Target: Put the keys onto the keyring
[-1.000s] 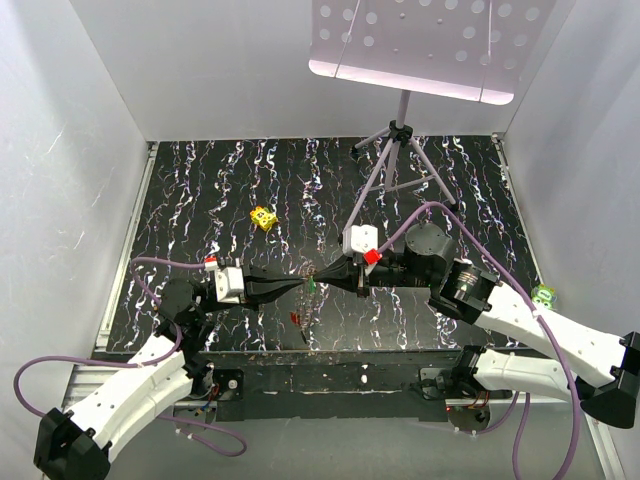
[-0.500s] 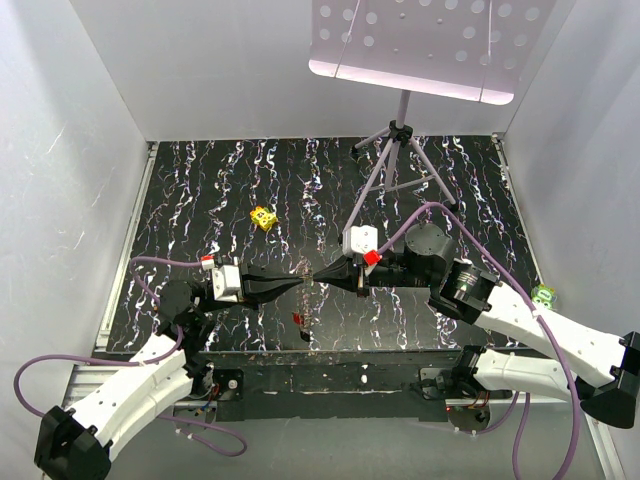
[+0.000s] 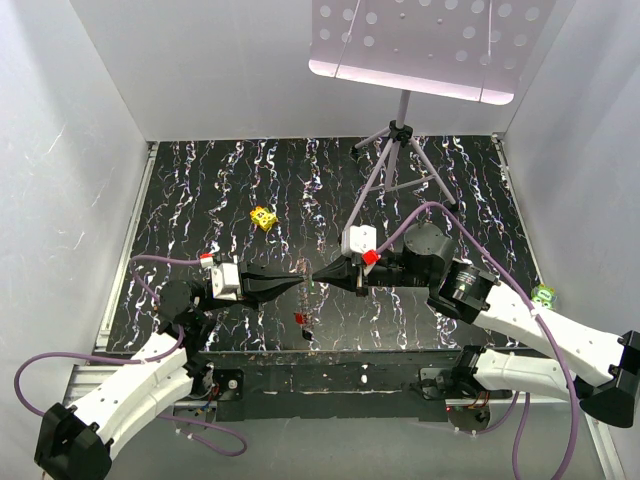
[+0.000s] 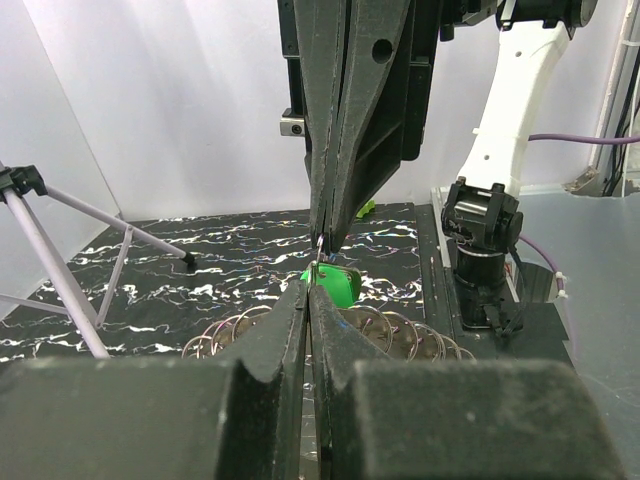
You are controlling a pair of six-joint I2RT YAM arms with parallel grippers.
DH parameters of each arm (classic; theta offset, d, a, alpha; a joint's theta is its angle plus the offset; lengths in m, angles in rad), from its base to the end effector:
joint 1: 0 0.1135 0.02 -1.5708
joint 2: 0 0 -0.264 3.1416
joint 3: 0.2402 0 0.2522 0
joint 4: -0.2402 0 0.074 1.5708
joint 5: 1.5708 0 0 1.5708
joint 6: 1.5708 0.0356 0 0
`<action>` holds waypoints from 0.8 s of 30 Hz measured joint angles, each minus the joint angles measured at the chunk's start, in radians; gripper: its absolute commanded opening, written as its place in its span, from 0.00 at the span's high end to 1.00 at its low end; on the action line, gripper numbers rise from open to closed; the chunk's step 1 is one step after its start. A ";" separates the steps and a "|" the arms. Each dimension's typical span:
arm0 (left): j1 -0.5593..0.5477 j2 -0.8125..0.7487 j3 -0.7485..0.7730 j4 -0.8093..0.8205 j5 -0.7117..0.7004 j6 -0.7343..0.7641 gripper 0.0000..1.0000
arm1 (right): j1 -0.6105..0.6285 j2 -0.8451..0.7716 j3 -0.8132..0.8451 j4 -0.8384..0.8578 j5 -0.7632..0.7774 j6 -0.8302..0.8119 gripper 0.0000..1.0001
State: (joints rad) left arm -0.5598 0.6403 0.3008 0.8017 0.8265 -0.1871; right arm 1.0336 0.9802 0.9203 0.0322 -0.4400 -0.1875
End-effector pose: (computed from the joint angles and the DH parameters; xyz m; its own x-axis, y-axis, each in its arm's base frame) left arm 0.1107 -0.1003 0.2900 0.2006 -0.2744 -0.9405 0.9719 0.1765 0.1558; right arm 0.1033 0.2030 0.3751 0.1716 -0.0415 -0.9843 -0.9804 0.0911 -0.1747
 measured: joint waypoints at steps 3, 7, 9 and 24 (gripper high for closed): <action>0.000 0.002 0.000 0.000 0.000 -0.005 1.00 | 0.000 0.003 0.000 0.000 0.000 0.000 0.99; 0.000 0.004 0.000 0.004 0.000 -0.008 1.00 | 0.000 0.004 0.000 0.002 0.001 0.000 0.99; 0.000 0.005 0.000 0.006 0.000 -0.008 1.00 | 0.000 0.004 0.000 0.005 0.001 0.000 0.99; 0.002 0.004 0.000 -0.011 -0.003 -0.002 1.00 | 0.000 0.003 0.000 0.011 0.015 -0.004 0.99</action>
State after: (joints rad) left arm -0.5583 0.6441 0.3008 0.7902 0.8230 -0.1890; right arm 1.0336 0.9836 0.9203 0.0433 -0.4248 -0.1917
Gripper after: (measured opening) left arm 0.017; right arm 0.022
